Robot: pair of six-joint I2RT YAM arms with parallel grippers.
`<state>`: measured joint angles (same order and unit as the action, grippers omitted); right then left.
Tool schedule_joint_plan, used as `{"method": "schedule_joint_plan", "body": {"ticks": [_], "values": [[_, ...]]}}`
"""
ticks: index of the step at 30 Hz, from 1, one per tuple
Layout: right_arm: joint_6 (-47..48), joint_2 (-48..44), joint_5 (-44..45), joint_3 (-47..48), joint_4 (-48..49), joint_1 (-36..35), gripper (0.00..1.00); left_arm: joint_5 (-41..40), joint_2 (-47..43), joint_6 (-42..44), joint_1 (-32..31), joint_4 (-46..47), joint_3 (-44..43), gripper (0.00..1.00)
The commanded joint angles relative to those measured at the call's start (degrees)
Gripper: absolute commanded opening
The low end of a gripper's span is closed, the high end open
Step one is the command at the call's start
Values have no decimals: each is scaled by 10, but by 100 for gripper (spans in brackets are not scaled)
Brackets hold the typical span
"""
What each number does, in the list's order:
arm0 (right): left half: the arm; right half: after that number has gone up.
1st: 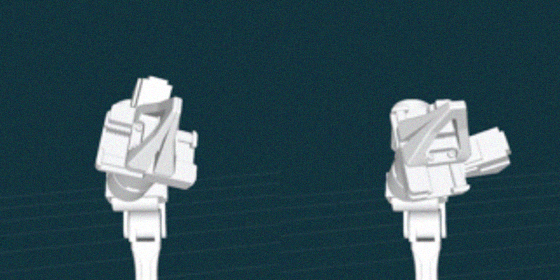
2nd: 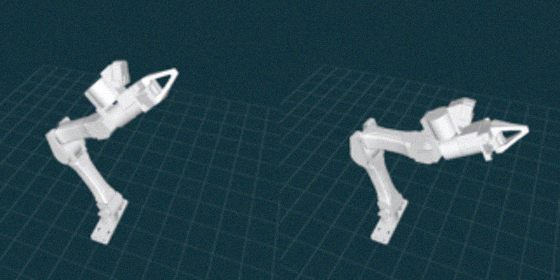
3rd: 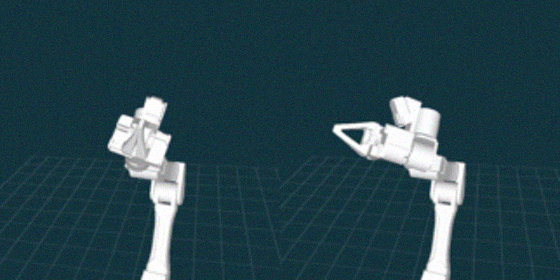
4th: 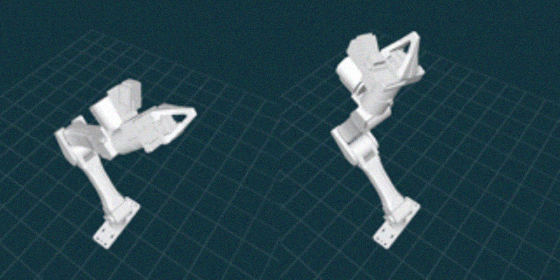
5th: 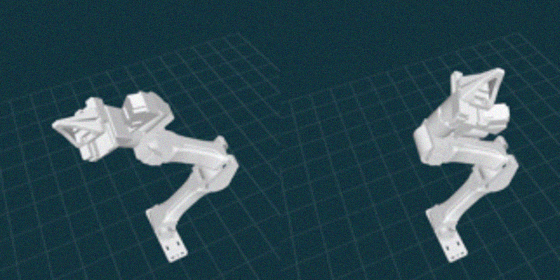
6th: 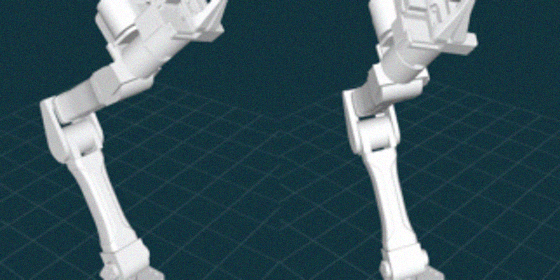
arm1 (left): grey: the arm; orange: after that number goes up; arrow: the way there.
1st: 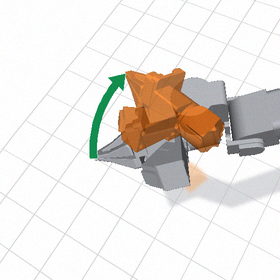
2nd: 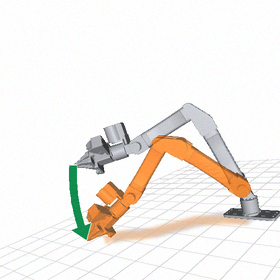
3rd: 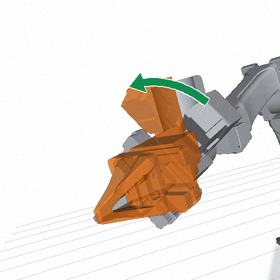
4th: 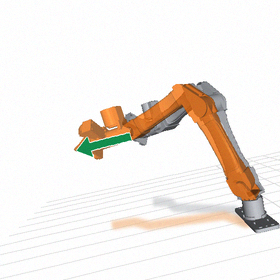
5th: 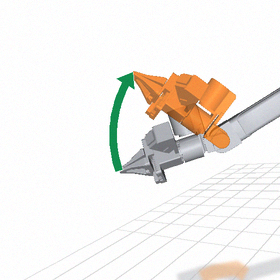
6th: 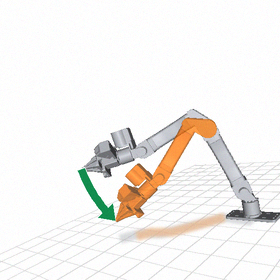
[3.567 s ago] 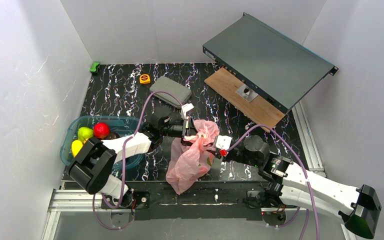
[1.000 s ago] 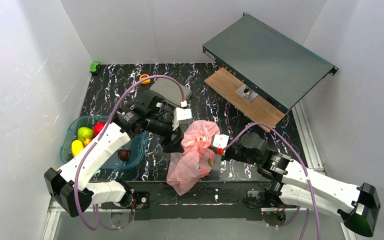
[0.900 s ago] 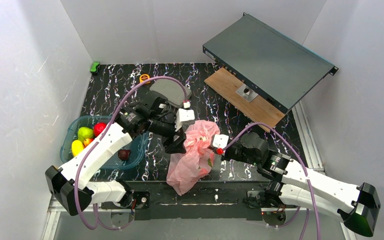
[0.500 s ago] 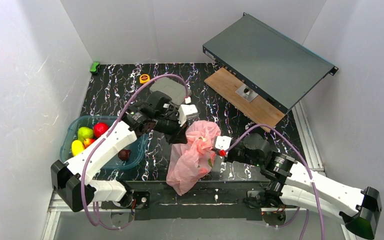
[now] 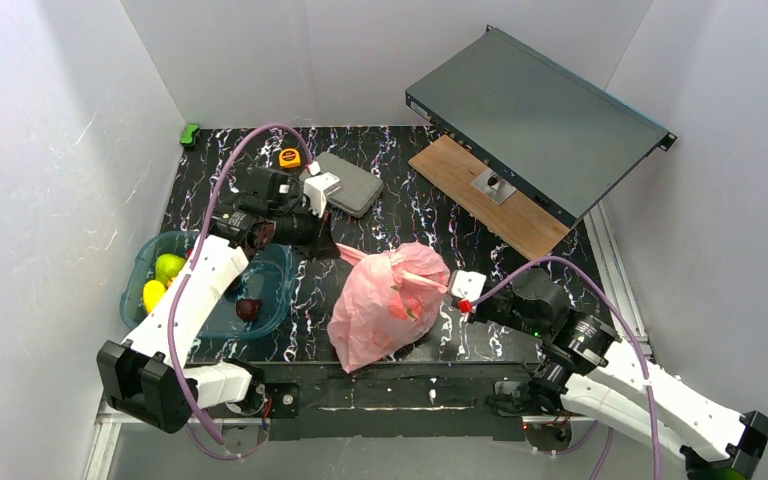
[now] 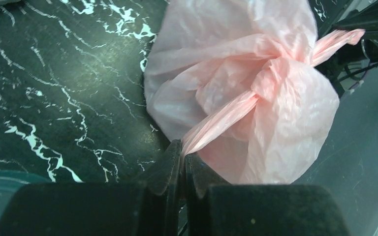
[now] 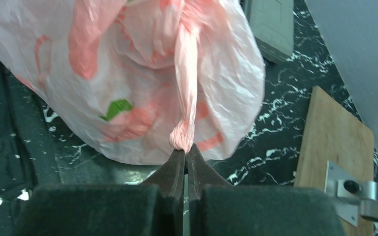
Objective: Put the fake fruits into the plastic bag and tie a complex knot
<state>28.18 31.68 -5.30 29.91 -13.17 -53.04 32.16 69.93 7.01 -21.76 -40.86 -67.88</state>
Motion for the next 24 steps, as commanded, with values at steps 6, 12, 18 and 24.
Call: {"method": "schedule_joint_plan", "body": {"ticks": [6,12,18,24], "values": [[66,-44,-3,-8,-121,109,1,-72,6,-10,90,-18,29,0],[73,-39,-103,5,-146,137,1,28,12,-44,94,-10,54,0],[63,54,-228,75,-174,134,1,86,8,-89,54,11,69,0],[84,102,-266,107,-208,114,49,87,-1,-102,38,20,76,0]]}}
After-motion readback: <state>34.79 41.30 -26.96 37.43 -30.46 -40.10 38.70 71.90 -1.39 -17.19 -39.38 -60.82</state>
